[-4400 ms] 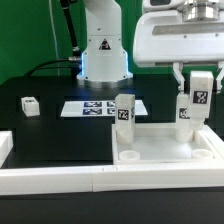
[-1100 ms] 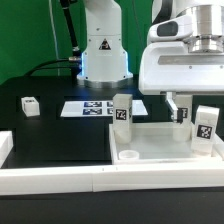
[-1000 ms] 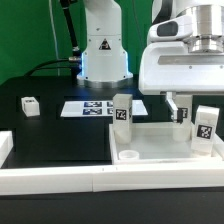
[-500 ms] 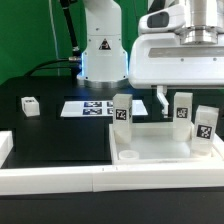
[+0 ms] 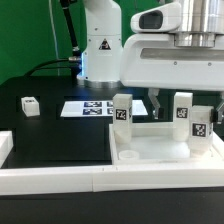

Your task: Assemble square table

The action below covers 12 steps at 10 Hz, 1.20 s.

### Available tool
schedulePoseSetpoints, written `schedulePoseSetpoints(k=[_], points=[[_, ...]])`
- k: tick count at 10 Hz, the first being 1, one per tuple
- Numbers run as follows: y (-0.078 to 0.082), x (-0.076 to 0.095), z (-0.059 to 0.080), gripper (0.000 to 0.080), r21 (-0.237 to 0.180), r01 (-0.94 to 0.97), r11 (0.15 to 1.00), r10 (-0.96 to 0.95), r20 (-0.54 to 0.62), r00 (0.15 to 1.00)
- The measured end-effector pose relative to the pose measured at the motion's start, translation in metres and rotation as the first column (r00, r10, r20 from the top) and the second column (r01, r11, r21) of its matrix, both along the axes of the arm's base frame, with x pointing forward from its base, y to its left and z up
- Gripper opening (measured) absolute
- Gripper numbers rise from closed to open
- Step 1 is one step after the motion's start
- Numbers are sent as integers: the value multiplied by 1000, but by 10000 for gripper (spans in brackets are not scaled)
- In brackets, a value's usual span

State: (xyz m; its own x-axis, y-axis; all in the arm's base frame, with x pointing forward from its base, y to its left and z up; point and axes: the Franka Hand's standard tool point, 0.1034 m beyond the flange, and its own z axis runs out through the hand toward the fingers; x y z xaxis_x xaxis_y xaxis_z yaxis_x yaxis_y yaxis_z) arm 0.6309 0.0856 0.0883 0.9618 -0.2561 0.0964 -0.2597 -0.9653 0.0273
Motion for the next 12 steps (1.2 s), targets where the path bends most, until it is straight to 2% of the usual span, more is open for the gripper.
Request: schedulePoseSetpoints(k=[1,3,6,9,12], points=[[5,4,0,649,8,29,1000,-29,-7,1000],[31,6,-4,649,27,31,999,-32,53,998],[46,3,-6,649,41,63,997,-66,66,996],[37,2,-2,649,42,70,997,-73,65,995],[36,2,-3,622,43,84,996,-86,64,994]])
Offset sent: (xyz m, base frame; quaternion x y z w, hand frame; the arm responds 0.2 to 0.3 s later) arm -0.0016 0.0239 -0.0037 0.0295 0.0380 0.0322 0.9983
